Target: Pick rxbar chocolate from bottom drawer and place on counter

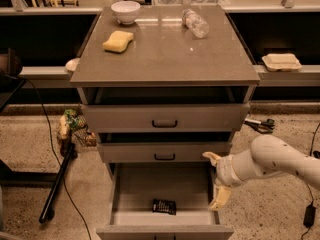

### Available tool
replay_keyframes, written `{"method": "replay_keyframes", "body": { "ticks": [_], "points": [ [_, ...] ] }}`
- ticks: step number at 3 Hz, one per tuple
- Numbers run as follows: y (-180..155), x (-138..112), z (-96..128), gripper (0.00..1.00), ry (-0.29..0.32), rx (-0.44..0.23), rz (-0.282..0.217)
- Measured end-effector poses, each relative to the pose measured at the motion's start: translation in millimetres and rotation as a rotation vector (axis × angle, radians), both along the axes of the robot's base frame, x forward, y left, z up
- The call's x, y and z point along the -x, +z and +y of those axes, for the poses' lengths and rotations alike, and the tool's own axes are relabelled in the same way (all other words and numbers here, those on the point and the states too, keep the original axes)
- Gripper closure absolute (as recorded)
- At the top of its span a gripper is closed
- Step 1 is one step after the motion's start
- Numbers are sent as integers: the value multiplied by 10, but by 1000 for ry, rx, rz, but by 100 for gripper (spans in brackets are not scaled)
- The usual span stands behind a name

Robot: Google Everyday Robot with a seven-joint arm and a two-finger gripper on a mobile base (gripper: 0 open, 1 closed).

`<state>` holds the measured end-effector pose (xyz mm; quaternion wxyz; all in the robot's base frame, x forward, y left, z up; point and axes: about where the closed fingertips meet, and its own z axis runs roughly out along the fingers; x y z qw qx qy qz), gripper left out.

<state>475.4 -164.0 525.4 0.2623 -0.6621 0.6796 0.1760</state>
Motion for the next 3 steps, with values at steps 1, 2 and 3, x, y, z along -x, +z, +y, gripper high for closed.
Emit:
{"method": "replay_keyframes", "body": {
  "ticks": [1, 2, 3],
  "points": [
    [-314, -40, 85, 0, -21, 3, -25],
    [-595, -111, 153, 0, -39, 5, -45],
    [-889, -191, 283, 0, -45, 2, -57]
  ]
}}
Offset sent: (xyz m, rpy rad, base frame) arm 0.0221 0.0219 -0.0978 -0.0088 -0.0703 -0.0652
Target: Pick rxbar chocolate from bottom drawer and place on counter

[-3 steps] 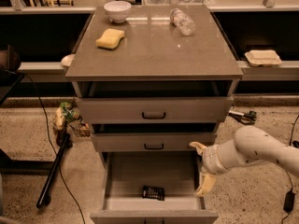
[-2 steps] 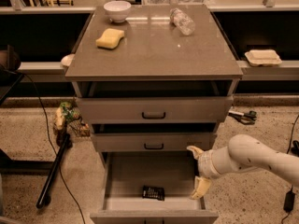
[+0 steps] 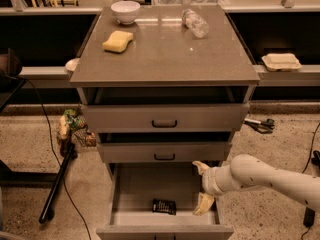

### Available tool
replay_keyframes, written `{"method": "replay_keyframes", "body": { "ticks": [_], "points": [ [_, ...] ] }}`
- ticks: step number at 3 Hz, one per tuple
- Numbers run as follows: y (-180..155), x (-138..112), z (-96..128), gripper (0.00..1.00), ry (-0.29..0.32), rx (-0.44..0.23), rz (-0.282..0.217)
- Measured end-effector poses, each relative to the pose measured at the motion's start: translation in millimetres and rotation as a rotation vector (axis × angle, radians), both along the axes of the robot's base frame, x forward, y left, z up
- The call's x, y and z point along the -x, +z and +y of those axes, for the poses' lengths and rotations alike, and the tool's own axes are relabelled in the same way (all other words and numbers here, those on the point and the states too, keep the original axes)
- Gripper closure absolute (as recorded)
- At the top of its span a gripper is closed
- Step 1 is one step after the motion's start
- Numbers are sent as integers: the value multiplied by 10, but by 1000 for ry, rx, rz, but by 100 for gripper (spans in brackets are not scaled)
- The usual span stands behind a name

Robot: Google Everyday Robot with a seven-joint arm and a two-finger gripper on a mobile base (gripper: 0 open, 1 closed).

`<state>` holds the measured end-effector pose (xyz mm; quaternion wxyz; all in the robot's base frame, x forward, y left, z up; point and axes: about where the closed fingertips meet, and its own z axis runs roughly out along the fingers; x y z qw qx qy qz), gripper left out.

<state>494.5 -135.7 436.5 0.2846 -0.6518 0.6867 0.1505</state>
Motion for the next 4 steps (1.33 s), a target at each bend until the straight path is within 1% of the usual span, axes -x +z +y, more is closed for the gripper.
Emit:
{"method": "replay_keyframes", "body": {
  "ticks": [1, 2, 3, 4],
  "points": [
    [-258, -105, 179, 0, 4, -6, -15],
    [-482, -207, 330, 0, 1, -62, -25],
    [-482, -207, 330, 0, 1, -62, -25],
    [-743, -241, 310, 0, -14, -56, 15]
  ]
}}
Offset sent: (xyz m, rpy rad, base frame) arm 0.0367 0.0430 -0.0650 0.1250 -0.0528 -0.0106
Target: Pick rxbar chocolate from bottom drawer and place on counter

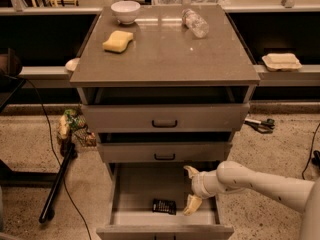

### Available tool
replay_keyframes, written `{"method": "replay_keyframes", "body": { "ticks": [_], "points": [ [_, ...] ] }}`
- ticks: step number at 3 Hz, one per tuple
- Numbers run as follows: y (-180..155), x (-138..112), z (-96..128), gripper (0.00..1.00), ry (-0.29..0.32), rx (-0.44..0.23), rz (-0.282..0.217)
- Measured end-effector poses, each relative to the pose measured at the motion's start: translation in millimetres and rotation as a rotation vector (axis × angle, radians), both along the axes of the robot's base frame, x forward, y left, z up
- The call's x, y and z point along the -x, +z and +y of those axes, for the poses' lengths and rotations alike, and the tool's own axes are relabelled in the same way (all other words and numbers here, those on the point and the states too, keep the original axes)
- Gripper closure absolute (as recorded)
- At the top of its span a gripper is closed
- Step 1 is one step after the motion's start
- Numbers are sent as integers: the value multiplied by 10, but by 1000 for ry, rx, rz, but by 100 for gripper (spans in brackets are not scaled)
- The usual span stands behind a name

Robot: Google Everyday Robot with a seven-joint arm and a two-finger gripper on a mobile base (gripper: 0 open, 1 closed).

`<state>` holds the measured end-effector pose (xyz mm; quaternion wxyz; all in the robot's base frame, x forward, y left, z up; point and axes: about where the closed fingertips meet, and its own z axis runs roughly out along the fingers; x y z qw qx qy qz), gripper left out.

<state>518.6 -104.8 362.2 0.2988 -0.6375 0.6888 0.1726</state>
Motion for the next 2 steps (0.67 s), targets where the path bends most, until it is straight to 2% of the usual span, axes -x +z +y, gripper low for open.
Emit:
{"method": "replay_keyframes", "body": {
  "ticks": [1, 2],
  "points": [
    [-470, -94, -48, 0, -26, 32, 46],
    [-881, -190, -90, 0, -49, 50, 70]
  ]
}}
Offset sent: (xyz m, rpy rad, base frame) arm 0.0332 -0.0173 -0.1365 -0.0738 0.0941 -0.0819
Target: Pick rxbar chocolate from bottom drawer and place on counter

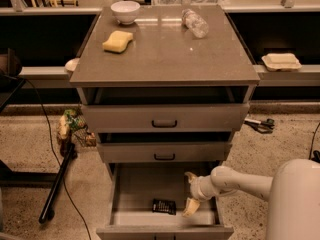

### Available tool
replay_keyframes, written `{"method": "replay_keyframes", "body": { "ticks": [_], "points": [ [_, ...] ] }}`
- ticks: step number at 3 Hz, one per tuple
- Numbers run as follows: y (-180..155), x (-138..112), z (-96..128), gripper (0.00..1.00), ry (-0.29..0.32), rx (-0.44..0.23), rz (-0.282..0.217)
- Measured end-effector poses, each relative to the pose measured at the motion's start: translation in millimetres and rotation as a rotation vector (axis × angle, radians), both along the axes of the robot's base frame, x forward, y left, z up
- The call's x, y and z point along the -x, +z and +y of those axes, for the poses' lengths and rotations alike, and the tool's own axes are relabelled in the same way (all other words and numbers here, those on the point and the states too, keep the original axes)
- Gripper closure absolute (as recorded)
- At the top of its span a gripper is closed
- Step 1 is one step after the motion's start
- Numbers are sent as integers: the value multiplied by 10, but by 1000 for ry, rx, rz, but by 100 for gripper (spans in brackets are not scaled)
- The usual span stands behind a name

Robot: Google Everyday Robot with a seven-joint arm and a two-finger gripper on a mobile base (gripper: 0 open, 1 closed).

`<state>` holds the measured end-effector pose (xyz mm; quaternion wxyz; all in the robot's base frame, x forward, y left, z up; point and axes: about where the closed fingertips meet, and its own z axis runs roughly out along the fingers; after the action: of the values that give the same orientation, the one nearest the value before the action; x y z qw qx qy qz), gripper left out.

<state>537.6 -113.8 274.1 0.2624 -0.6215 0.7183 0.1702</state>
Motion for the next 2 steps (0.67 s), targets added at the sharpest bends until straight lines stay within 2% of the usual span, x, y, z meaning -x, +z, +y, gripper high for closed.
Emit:
{"method": "replay_keyframes", "body": {
  "ticks": [2],
  "points": [
    [-644, -109, 14, 0, -28, 35, 11]
  ]
}}
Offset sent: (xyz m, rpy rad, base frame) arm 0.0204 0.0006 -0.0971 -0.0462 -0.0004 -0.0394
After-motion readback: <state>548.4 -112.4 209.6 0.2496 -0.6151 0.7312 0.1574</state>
